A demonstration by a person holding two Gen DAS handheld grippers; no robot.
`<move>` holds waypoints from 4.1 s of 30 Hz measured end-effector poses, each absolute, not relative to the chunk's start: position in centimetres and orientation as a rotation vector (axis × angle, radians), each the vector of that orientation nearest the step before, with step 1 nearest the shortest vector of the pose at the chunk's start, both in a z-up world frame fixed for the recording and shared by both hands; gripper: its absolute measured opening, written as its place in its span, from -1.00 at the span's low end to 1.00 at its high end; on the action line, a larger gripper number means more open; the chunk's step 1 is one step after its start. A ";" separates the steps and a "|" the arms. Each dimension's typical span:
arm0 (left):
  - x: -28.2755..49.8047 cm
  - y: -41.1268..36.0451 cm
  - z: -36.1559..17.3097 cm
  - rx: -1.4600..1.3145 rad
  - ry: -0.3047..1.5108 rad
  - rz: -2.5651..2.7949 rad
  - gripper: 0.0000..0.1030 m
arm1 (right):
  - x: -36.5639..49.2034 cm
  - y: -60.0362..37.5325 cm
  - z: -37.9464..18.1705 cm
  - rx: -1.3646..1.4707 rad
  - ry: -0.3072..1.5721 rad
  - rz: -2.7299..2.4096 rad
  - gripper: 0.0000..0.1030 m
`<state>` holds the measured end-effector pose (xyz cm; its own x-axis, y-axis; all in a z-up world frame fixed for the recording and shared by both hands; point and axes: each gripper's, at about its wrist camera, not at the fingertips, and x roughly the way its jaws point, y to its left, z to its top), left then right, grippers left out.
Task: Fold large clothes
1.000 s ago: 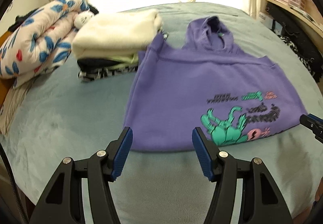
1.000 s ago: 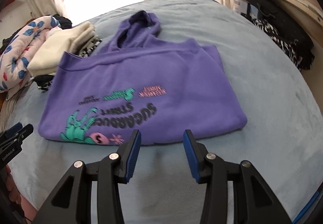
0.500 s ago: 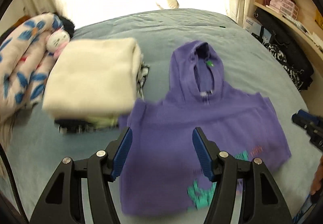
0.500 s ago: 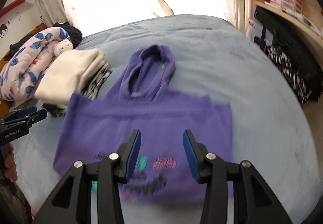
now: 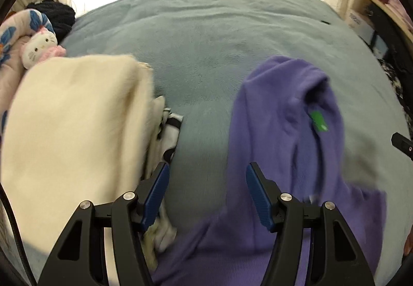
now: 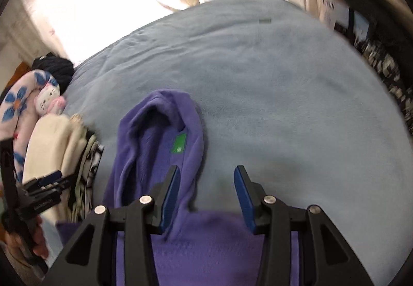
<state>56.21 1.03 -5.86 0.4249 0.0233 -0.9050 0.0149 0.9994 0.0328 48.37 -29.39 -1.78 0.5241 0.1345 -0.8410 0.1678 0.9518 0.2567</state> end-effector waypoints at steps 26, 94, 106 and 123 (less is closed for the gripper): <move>60.3 -2.7 -12.5 -0.037 1.041 0.007 -0.94 | 56.4 -25.9 -7.8 0.294 0.960 0.016 -0.90; 33.0 0.2 -17.5 -0.685 1.245 -0.553 -0.31 | 26.4 -17.4 -6.4 0.275 1.341 0.050 0.32; 29.7 0.4 -11.8 -0.479 1.071 -0.457 -0.90 | 22.4 -22.8 -7.8 0.606 1.201 0.259 -0.64; 26.2 2.9 -15.0 -0.377 0.948 -0.345 -0.90 | 20.3 -21.2 -10.9 0.389 0.921 0.241 -0.52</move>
